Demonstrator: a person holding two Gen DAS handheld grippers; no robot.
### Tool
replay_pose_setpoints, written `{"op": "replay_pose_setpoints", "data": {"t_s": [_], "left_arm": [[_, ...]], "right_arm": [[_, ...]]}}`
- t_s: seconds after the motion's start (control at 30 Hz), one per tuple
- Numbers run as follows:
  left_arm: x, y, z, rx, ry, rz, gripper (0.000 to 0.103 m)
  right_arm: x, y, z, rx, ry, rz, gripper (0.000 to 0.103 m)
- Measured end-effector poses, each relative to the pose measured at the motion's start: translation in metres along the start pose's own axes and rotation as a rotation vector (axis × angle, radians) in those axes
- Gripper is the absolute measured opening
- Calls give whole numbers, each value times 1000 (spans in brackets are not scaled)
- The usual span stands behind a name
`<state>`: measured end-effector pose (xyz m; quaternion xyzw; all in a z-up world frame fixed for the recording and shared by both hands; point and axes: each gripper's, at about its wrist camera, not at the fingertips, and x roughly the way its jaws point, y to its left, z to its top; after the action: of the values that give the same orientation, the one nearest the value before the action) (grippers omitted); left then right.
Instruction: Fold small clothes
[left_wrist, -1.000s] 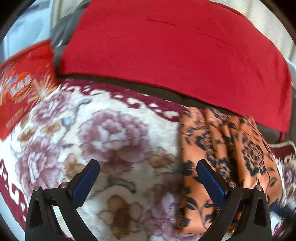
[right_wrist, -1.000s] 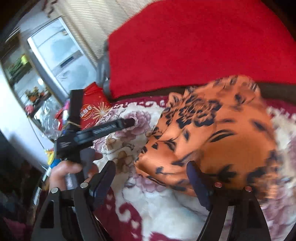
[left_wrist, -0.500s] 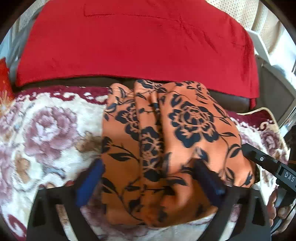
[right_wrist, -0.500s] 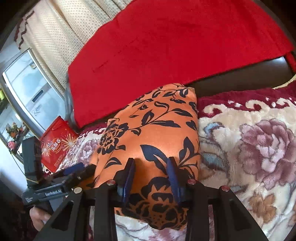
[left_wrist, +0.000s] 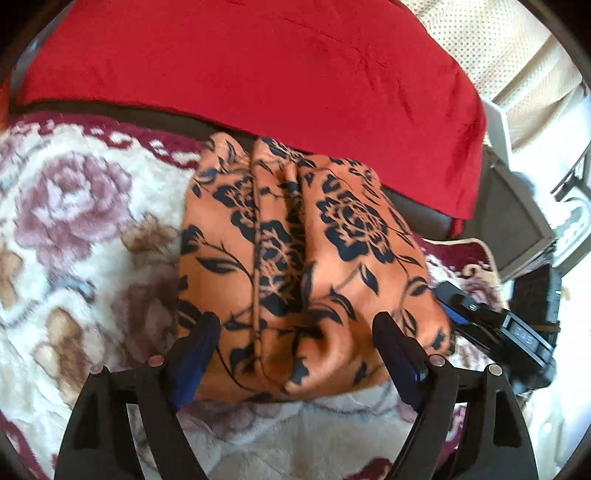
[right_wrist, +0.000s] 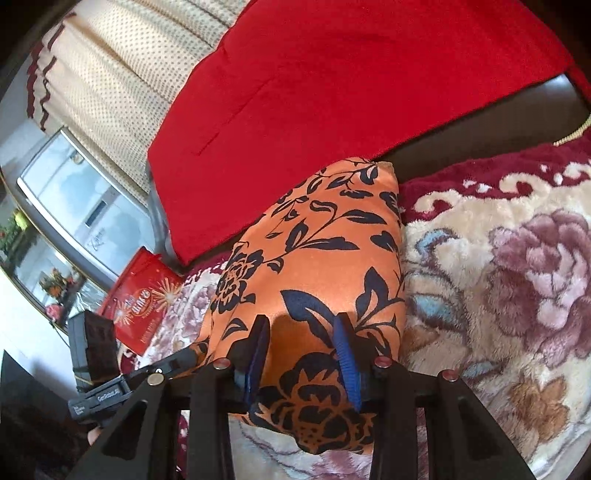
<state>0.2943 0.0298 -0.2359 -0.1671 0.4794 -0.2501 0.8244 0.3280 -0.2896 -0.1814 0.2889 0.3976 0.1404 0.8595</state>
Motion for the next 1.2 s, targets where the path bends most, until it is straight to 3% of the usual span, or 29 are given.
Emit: {"op": "replay_pose_setpoints", "data": {"t_s": [0.3, 0.33, 0.4, 0.5, 0.6, 0.63, 0.67, 0.7, 0.77, 0.87, 0.9, 1.0, 1.1, 1.2], "left_arm": [[15, -5, -4, -55, -4, -72, 84], [15, -7, -2, -60, -21, -92, 80], [16, -11, -1, -63, -40, -116, 52], [17, -15, 0, -51, -63, -130, 43], [17, -24, 1, -9, -91, -120, 47], [19, -28, 2, 6, -87, -107, 54], [22, -29, 2, 6, -74, -100, 78], [28, -28, 1, -13, -59, -93, 85], [32, -22, 0, -54, -69, -102, 84], [33, -15, 4, -100, -76, -176, 36], [31, -14, 5, -110, -85, -191, 29], [10, -26, 5, -44, -188, -167, 20], [-18, -40, 2, 36, -274, -144, 19], [-45, -50, -7, 137, -370, -68, 19]], "right_arm": [[-1, -10, -1, 50, -3, 61, 40], [-1, -11, -2, 57, -4, 68, 40], [-2, -13, -2, 69, -4, 80, 40], [-2, -14, -2, 72, -2, 85, 40], [-4, -16, -2, 84, -3, 94, 40], [-5, -17, -2, 93, -4, 100, 40], [-5, -19, -2, 107, -4, 111, 40], [-6, -21, -3, 125, -4, 126, 40], [-6, -25, -4, 156, -3, 151, 40], [-6, -28, -5, 176, -4, 162, 40], [-7, -29, -5, 180, -5, 167, 40], [-9, -26, -5, 169, -13, 164, 40], [-13, -19, -3, 145, -28, 178, 41], [-15, -8, -3, 109, -44, 202, 41]]}}
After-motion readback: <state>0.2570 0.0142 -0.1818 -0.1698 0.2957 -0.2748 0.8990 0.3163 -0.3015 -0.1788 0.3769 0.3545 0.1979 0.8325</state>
